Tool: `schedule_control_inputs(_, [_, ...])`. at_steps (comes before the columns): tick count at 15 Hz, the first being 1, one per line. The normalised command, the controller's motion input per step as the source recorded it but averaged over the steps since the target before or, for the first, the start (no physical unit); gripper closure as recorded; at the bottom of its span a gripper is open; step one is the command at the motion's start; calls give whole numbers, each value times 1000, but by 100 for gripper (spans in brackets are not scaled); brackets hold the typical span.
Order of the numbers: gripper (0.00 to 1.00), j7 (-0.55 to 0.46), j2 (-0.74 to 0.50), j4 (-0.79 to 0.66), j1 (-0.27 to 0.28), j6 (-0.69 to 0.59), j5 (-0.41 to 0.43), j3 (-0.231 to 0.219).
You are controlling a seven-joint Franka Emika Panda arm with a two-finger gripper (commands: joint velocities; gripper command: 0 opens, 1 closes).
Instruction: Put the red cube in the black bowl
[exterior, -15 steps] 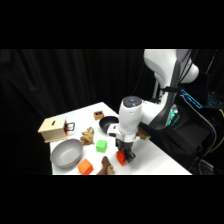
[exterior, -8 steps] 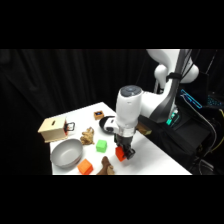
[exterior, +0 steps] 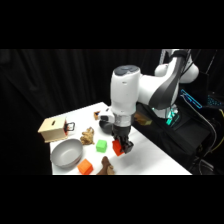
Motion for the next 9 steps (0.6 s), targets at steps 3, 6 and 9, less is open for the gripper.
schedule_control_inputs(3, [77,-26,-197,24,-190,-220,-17,118])
schedule_control_inputs(6, [77,-48,-211,-39,-182,-149,13,95])
schedule_control_inputs(9, [77,-63,-259,-124,-172,-102,31,71])
